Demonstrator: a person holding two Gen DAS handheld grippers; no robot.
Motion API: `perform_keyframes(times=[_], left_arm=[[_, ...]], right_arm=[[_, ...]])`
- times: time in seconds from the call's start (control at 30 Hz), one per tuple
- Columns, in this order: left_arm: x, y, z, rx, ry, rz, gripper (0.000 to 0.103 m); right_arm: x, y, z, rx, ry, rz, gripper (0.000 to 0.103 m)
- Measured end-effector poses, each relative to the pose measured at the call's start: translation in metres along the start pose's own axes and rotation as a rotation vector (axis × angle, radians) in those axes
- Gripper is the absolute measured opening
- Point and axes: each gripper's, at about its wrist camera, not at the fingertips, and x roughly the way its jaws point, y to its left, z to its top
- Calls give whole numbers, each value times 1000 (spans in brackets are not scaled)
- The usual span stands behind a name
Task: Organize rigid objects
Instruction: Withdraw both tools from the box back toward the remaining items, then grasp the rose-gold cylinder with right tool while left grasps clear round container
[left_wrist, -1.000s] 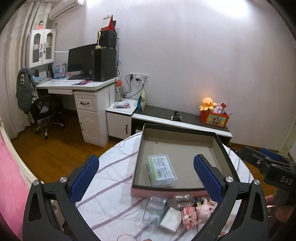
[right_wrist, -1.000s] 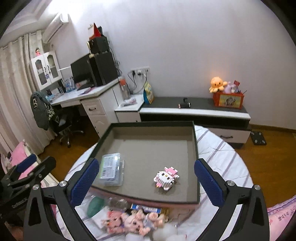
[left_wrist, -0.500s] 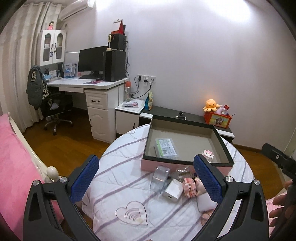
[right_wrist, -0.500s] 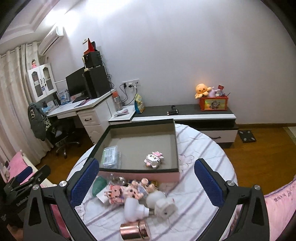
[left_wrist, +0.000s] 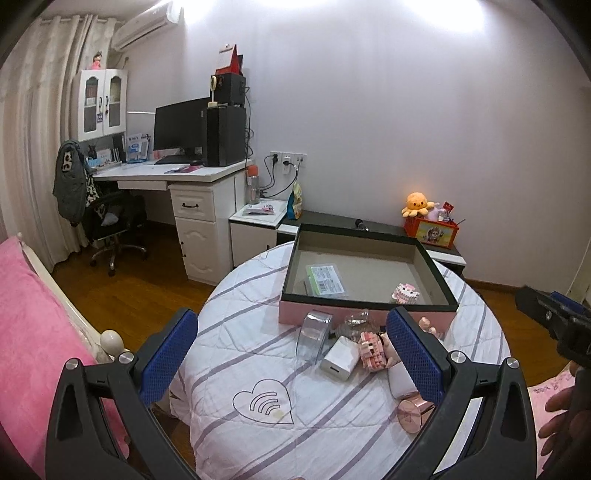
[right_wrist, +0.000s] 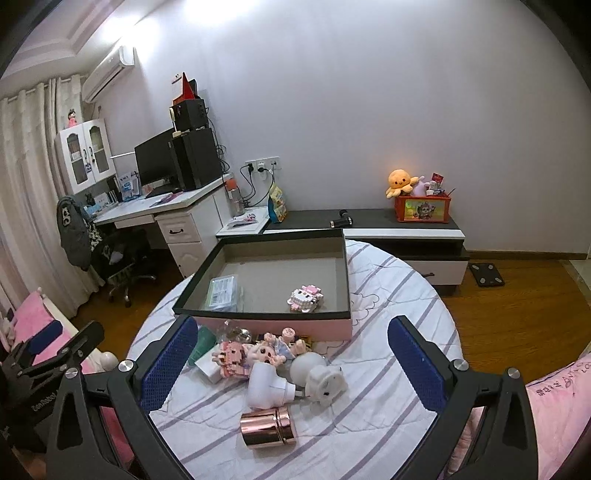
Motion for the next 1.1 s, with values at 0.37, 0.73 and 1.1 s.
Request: perform_keyframes(times=[0.37, 0.73, 1.1], left_arm=[[52, 7, -47, 19, 164, 23, 103], [81, 2, -59, 32, 237, 19, 103], [99, -2, -60, 47, 258, 4, 103]], right_arm=[[57, 9, -75, -67, 276, 20, 103], [107, 9, -109, -66, 415, 33, 97], [93, 12, -98, -79, 373, 114, 56]])
